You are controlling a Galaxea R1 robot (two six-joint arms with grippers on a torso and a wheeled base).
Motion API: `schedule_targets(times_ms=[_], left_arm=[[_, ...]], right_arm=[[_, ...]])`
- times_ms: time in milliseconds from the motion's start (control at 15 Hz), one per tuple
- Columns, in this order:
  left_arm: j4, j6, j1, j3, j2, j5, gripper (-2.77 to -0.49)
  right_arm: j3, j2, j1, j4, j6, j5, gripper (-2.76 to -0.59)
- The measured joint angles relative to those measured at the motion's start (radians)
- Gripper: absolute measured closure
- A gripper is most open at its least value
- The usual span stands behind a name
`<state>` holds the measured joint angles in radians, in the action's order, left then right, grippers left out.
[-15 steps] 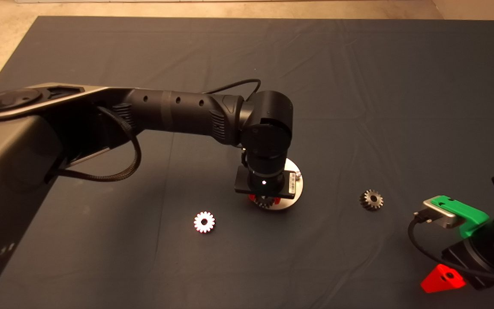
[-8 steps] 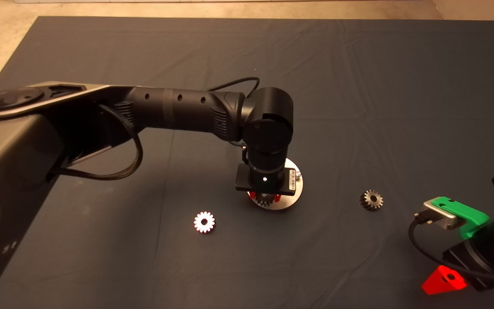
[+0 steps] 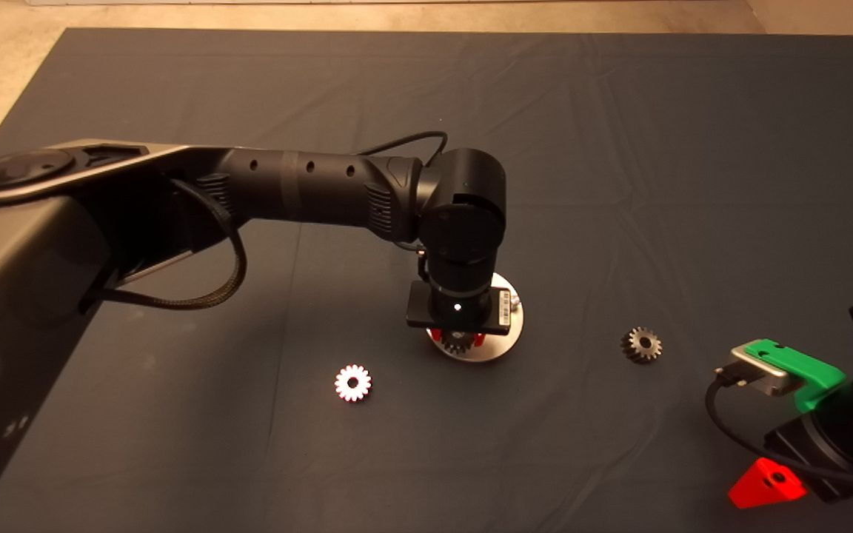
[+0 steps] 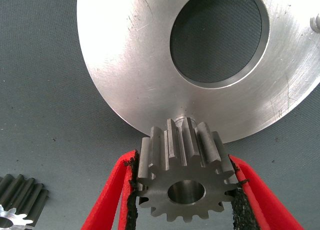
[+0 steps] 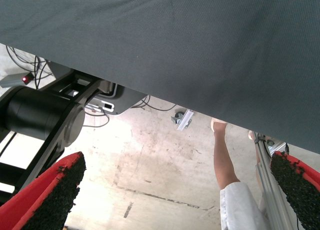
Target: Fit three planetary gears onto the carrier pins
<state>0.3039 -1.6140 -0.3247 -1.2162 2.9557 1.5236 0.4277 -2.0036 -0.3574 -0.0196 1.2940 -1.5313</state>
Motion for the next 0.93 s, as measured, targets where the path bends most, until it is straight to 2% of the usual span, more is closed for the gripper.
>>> schedule_targets(times_ms=[933], left_arm=[[0.004, -0.017, 0.000, 0.010, 0.000, -0.001, -1.00]], right_arm=[[0.000, 0.000, 0.000, 0.000, 0.000, 0.000, -2.75]])
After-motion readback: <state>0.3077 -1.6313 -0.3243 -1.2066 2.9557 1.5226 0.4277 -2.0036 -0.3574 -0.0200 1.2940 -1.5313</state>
